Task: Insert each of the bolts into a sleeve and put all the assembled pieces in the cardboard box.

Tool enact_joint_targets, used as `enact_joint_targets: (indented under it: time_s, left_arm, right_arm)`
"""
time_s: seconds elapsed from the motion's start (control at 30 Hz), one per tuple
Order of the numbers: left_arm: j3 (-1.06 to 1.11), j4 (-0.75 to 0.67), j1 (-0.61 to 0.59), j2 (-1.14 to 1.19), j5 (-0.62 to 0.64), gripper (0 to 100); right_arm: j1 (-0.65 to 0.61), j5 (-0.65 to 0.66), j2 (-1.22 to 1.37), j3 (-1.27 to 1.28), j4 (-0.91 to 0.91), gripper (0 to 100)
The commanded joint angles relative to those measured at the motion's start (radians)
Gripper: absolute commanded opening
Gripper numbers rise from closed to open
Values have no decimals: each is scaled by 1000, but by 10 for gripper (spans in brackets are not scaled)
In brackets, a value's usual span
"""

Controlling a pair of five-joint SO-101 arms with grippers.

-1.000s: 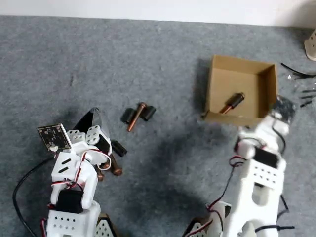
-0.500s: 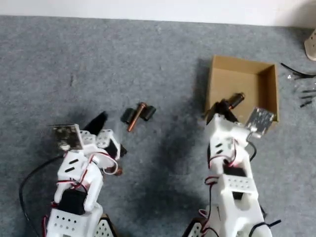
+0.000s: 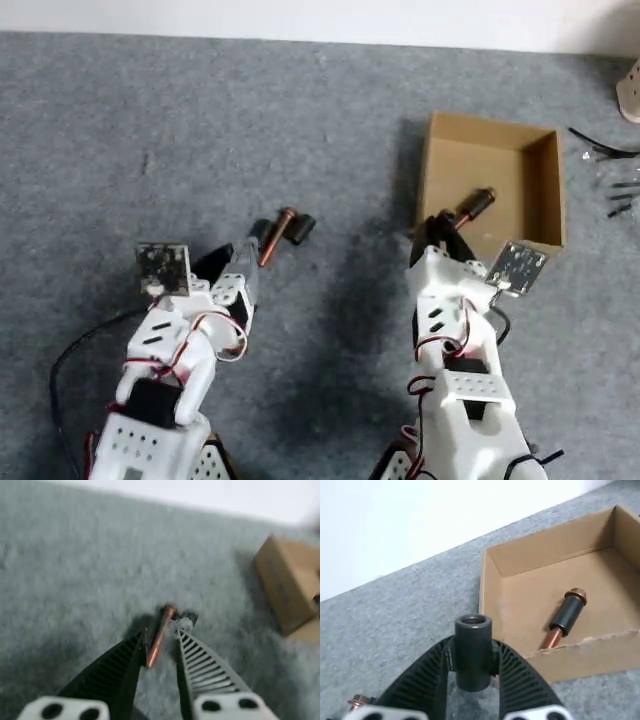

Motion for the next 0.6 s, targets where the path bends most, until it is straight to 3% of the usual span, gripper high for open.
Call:
enact_joint_targets:
  time_s: [0.0,0.07,0.13,0.37,0.57]
  left_arm:
    - [-101,-147,18,292,-15,97]
    - [-193,-163,22,490,-17,95]
    - [-321,-89,19,670,-12,95]
    - [-903,577,-44,1064,137,95]
    - [-967,675,-99,1259,137,95]
  right_arm:
    - [-7,-8,-13,-8,-33,5]
    - [-4,-8,-13,-8,-33,5]
    - [-2,-8,-5,-8,-31,5]
    - [-5,-8,-5,-7,-28,5]
    - [-5,-8,-4,-8,-28,5]
